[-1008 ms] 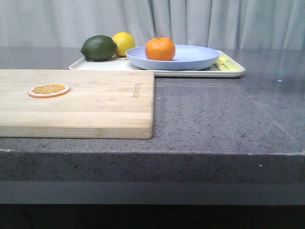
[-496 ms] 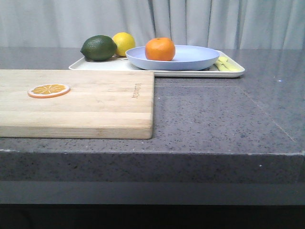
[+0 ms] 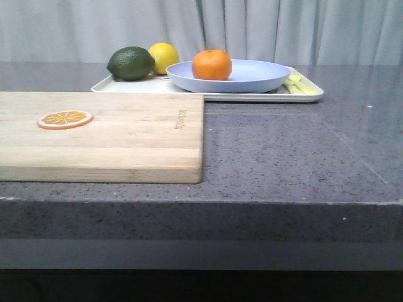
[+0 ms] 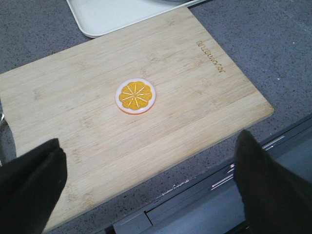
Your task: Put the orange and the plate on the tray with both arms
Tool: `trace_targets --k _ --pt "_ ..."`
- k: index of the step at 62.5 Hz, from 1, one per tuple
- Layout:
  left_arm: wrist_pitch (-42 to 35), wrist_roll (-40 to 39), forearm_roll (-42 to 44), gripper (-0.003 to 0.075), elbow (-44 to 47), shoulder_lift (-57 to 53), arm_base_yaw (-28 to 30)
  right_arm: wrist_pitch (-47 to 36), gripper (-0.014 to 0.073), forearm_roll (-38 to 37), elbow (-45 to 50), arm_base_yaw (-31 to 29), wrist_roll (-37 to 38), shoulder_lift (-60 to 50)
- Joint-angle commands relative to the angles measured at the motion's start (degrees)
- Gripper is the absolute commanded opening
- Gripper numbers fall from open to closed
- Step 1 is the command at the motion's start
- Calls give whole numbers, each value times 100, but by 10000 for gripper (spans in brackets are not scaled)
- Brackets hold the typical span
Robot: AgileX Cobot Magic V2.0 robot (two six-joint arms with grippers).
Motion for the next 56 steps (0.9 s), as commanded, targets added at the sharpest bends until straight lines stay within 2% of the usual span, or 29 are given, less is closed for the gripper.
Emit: trace_targets --k 1,8,14,22,32,38,44,56 --pt "-334 -49 -4 673 -138 8 29 -379 416 -69 -18 -16 23 -56" --pt "-334 -49 -4 669 -138 8 29 -344 388 -92 -10 -16 23 -50" --pt "-334 -49 -4 608 -138 8 29 -344 275 -103 -10 -16 23 -50" --pt "-334 -49 -4 424 -138 8 29 -344 73 -103 -10 -16 23 -50" --pt "-334 -49 -4 194 -138 8 29 -344 -74 -103 -10 -16 19 -50" --pt "-334 -49 -4 69 -138 8 29 -344 -67 -129 -10 -16 19 -50" --pt "-334 -49 -4 -20 -138 8 29 -336 -67 -129 -10 -16 19 -50" --pt "-334 -49 -4 -20 -138 8 29 -336 -67 -129 -10 -16 19 -50"
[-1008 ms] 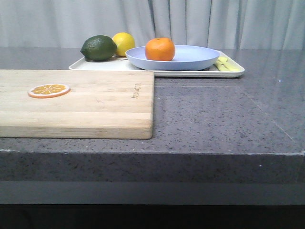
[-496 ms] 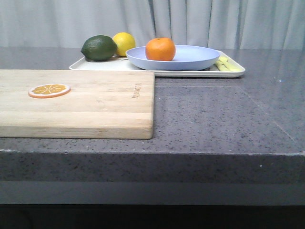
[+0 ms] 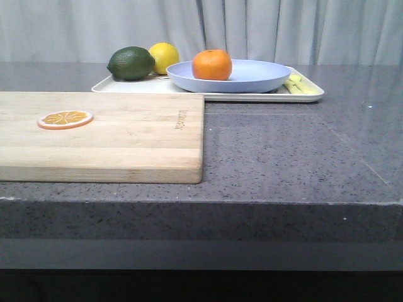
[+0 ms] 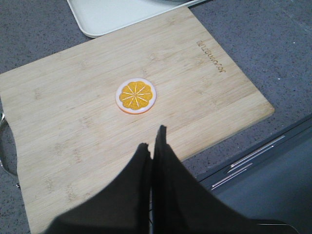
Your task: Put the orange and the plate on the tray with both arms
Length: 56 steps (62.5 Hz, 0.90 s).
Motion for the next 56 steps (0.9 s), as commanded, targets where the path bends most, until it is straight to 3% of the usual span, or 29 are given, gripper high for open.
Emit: trace_targets --k 1,24,39,56 --pt "-334 -49 -7 -20 -138 8 29 -367 -67 -47 -123 -16 10 40" --pt "-759 18 14 -20 263 -359 193 -361 -67 -47 -123 -16 10 40" --pt "-2515 55 174 -20 1895 -1702 1374 -367 -67 -47 -123 -9 10 40" --pt "-4728 64 141 -20 4038 -3210 2269 -367 -67 -47 -123 -9 10 40"
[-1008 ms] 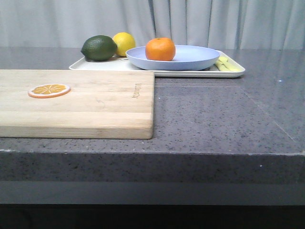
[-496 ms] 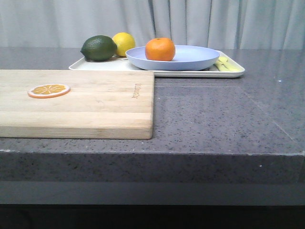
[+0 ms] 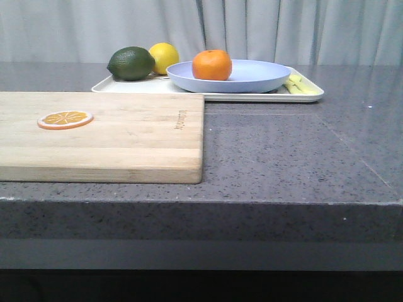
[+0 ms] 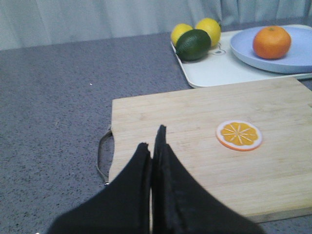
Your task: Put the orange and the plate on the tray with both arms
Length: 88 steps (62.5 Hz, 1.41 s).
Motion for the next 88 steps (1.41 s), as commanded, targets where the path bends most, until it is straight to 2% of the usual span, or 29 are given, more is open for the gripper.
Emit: trace_targets --k 1,7,22,25,88 --pt "-1246 17 -44 -20 483 -358 236 -367 -67 -39 -127 -9 10 40" --pt "-1724 17 -296 -20 1096 -814 410 -367 -67 -39 -127 -9 10 40" --pt "-2311 17 -857 -20 2111 -1645 698 -367 -67 -39 -127 -9 10 40" --pt "-2066 17 -866 -20 2074 -1618 698 -354 -67 -39 -127 -10 10 40" --pt "-2120 17 -872 -20 2091 -1631 698 -361 -67 -39 -127 -10 10 40"
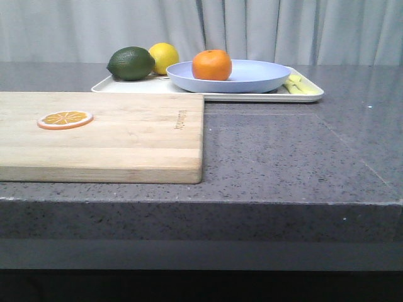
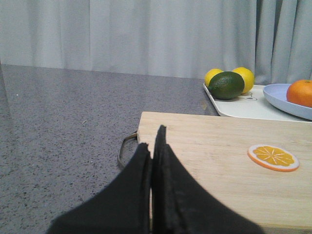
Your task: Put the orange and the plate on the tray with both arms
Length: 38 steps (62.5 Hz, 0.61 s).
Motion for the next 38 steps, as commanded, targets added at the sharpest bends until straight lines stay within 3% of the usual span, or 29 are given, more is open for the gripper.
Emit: trace_targets --k 1,10,29,38 --pt "-469 17 -52 -20 159 -113 -8 -366 -67 -39 -136 -10 10 40" --pt "-469 17 -52 -20 159 -103 -8 -890 -67 -438 238 -44 -35 -203" --pt "-469 17 -52 -20 159 -103 -8 -4614 -67 -472 2966 -209 -35 -1619" --pt "-469 17 -52 -20 159 -103 -8 -5706 -67 -465 3938 -214 -35 -2093"
